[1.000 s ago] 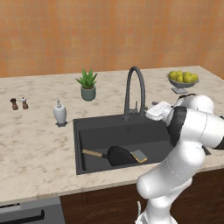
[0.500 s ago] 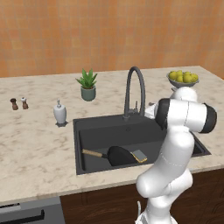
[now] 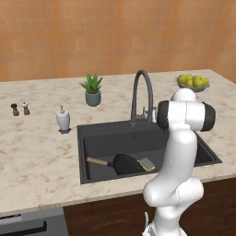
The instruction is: Pick the pan and sponge and place them into the sink. Then turn on the water.
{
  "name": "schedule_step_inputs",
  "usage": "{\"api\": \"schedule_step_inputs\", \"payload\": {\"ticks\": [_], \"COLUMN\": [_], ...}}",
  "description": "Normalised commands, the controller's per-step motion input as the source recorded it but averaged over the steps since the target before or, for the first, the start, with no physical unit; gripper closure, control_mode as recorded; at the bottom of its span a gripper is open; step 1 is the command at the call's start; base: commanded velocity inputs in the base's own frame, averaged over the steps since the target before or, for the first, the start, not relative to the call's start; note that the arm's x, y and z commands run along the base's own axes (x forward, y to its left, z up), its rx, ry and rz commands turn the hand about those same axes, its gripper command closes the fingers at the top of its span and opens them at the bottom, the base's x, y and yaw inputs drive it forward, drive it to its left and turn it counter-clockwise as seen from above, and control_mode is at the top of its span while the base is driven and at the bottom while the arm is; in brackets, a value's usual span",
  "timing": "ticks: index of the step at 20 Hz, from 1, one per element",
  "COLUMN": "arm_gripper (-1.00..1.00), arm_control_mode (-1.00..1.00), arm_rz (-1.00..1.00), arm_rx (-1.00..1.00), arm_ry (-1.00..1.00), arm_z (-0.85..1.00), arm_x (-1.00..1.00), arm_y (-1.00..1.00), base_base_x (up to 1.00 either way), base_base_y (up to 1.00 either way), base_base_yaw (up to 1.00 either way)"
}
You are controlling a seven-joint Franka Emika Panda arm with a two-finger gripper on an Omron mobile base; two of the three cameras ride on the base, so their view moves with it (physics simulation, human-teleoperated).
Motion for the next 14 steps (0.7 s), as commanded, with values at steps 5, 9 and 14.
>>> {"api": "schedule_step_inputs", "payload": {"ticks": [5, 9, 14], "arm_gripper": [-1.0, -1.0, -1.0], "arm_control_mode": [-1.0, -1.0, -1.0], "arm_rz": [0.0, 0.0, 0.0], "arm_rx": [0.0, 0.0, 0.0], "arm_ry": [0.02, 0.04, 0.0], "arm_z": [-0.24, -0.27, -0.17], "arm_x": [0.54, 0.59, 0.52], "arm_y": [0.09, 0.0, 0.0], "base_base_x": [0.0, 0.0, 0.0], "base_base_y": [0.0, 0.0, 0.0], "base_base_yaw": [0.0, 0.0, 0.0]}}
